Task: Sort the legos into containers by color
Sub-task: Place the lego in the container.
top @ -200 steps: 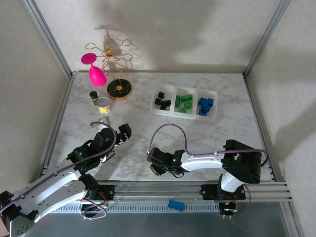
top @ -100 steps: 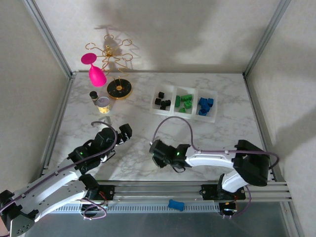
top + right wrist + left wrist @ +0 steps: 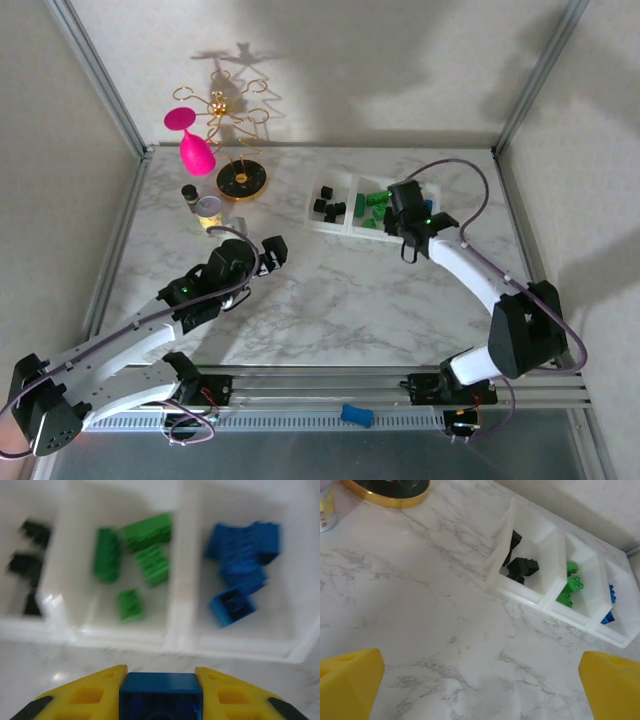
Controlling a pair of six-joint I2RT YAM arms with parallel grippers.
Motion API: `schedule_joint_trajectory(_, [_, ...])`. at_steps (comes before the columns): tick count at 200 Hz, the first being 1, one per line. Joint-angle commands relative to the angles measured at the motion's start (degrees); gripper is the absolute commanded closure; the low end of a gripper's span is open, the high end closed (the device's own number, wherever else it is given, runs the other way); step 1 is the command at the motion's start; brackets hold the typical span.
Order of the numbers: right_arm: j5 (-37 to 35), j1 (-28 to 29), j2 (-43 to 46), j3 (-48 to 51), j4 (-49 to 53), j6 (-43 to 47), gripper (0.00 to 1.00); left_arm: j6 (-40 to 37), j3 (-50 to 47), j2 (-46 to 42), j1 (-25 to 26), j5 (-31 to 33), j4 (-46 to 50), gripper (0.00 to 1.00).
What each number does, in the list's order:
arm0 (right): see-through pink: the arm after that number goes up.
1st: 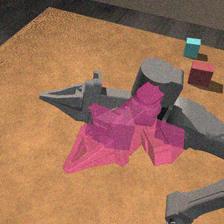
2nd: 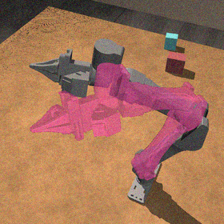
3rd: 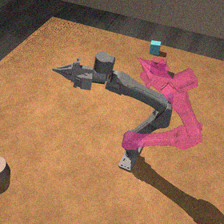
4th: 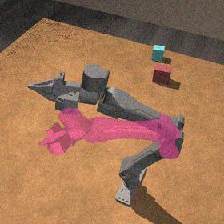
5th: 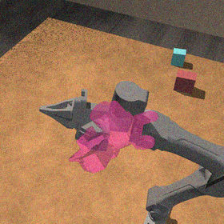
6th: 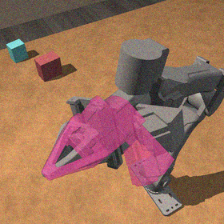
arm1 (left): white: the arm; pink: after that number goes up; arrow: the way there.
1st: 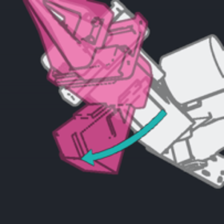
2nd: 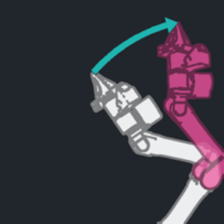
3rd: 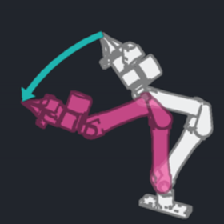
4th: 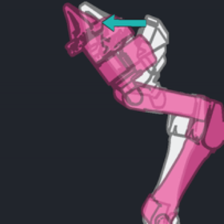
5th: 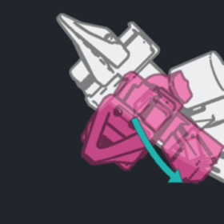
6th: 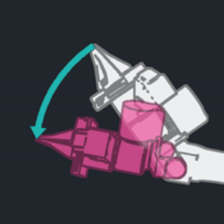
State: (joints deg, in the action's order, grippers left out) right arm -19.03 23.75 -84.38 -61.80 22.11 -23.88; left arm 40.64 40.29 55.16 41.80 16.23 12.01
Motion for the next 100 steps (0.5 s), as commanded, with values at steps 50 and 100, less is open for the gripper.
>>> schedule_joint_trajectory(50, [2.0, -9.7, -16.6, -11.1, -5.8, 4.7, 0.73, -3.5, 4.8, 6.6, -0.3, -2.6, -5.5, 0.00])
schedule_joint_trajectory(100, [2.5, -11.1, -19.9, -14.1, -6.0, 5.7, 0.55, -3.8, 4.7, 6.9, -0.5, -1.1, -6.0, 0.00])
